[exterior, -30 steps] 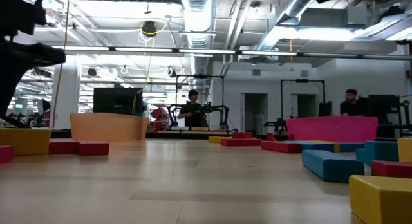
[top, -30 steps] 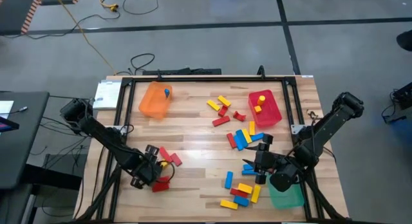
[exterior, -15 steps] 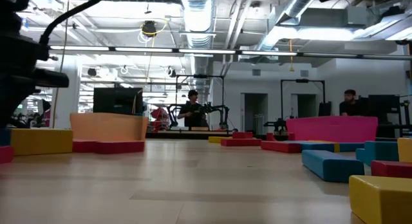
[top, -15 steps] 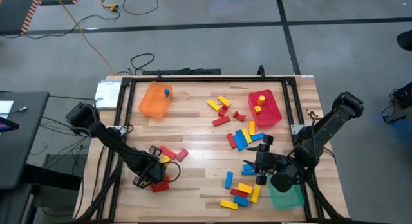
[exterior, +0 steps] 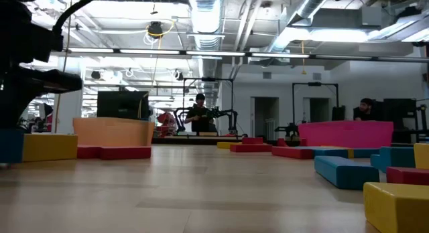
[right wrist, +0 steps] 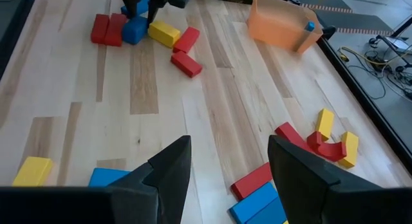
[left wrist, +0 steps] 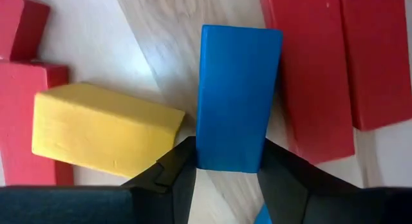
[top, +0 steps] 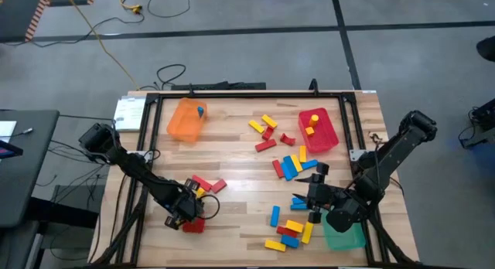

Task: Sort blocks
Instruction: Put the blue rectangle block into the orange bin

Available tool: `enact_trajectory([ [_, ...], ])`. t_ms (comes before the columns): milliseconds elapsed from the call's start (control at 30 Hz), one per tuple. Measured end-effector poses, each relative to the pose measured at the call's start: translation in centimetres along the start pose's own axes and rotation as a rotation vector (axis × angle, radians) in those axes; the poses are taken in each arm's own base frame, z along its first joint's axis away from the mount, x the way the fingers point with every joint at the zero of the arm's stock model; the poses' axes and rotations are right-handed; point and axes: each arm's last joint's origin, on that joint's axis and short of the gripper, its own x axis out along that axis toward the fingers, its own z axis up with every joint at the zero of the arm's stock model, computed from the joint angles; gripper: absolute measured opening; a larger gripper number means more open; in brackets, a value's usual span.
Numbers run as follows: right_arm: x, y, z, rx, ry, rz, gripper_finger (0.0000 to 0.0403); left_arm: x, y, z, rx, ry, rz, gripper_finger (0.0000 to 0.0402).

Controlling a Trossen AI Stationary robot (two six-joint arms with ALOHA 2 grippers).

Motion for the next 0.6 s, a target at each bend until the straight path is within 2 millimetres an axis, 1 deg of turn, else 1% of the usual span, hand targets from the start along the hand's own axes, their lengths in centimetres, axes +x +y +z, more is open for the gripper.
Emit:
enact_trajectory([
  [133, 0.0, 0.0, 0.0, 0.001, 0.0, 0.0, 0.0221, 0.0, 0.2, 0.1, -0.022, -0.01, -0.001, 0.0126],
  [267, 0.0, 0.1, 0.2, 0.016, -0.011, 0.007, 0.0221, 0.0, 0.5, 0.2, -0.046, -0.013, 0.0, 0.0125],
  [367, 0.0, 0.3, 0.4, 0.028, -0.029, 0.023, 0.0221, -0.5, 0.7, 0.3, -0.059, -0.045, -0.004, 0.0127],
  [467, 0.4, 1.0, 0.6, 0.008, -0.047, 0.043, 0.0221, -1.6, 1.2, 0.5, -0.081, -0.116, 0.004, 0.0128],
  [600, 1.7, 2.1, 0.9, -0.023, -0.062, 0.067, 0.0221, -4.3, 2.3, 0.5, -0.129, -0.276, 0.062, 0.0127],
])
